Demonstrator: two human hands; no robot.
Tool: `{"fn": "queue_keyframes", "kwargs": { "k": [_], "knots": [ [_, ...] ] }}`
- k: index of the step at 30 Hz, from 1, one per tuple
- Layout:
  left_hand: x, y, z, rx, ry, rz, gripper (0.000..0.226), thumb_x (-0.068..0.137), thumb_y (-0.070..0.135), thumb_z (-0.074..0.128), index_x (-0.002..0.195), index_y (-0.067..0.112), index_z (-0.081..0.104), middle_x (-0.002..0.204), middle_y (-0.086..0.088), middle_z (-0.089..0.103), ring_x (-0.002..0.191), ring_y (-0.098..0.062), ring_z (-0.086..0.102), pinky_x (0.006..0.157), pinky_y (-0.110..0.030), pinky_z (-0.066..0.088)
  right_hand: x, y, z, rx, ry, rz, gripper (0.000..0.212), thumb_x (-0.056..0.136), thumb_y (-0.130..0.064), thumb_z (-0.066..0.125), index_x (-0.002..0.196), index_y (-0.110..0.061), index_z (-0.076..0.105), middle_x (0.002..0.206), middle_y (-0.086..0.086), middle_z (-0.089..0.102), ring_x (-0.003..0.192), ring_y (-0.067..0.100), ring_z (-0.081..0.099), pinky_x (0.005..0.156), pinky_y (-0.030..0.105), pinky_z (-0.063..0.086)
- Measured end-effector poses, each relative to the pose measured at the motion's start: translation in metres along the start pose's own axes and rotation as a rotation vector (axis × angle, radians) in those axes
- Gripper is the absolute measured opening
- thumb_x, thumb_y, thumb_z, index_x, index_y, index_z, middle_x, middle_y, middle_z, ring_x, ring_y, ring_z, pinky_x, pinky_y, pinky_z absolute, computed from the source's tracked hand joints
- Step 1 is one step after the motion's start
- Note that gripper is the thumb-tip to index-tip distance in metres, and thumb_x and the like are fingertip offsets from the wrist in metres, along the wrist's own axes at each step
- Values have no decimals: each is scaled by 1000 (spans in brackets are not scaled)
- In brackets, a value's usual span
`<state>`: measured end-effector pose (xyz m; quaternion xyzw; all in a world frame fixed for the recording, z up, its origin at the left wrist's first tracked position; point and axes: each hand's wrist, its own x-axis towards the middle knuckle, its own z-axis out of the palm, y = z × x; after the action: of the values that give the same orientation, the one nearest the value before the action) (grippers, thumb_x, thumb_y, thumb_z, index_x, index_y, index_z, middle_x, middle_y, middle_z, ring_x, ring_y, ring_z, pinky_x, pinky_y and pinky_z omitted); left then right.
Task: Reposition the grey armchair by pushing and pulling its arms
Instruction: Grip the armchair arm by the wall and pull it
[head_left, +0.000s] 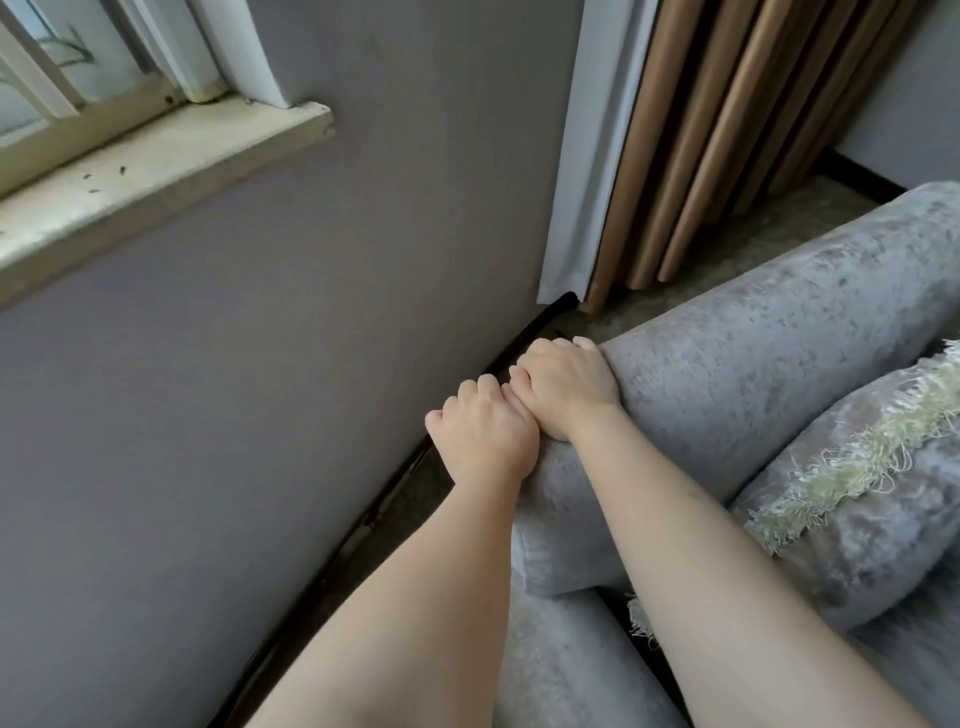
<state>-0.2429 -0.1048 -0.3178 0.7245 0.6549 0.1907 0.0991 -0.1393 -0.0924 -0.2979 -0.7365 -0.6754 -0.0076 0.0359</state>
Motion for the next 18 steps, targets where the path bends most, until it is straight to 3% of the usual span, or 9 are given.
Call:
{"fn": "queue_keyframes", "kwargs": {
  "k": [4, 8, 14, 18],
  "knots": [
    [0, 1, 0, -63, -53, 1, 29, 95, 31, 26, 78, 15, 42, 85, -3, 57, 81, -28, 54, 69, -36, 34, 0, -1, -2, -56, -39, 10, 45, 94, -35, 29, 80, -17, 67, 90, 2, 68, 91, 23, 56, 81, 38, 31],
    [-1, 1, -1, -24, -82, -15, 33, 94, 32, 23, 75, 16, 44, 87, -3, 58, 80, -27, 53, 72, -36, 32, -2, -1, -2, -38, -53, 39, 42, 95, -35, 30, 82, -19, 66, 92, 0, 68, 93, 21, 54, 81, 36, 31],
    [-5, 0, -6, -19, -91, -6, 35, 95, 34, 22, 78, 16, 47, 95, -6, 61, 87, -28, 53, 76, -38, 28, -14, -7, -5, -55, -75, 56, 41, 98, -35, 25, 105, -24, 64, 110, -1, 63, 108, 21, 50, 90, 35, 30],
    [-9, 1, -10, -31, -99, -18, 37, 93, 32, 22, 75, 14, 48, 89, -5, 61, 84, -28, 52, 78, -39, 28, -22, -10, -12, -35, -138, 62, 41, 100, -34, 22, 117, -26, 58, 123, 0, 58, 117, 24, 47, 94, 37, 29]
  ]
}}
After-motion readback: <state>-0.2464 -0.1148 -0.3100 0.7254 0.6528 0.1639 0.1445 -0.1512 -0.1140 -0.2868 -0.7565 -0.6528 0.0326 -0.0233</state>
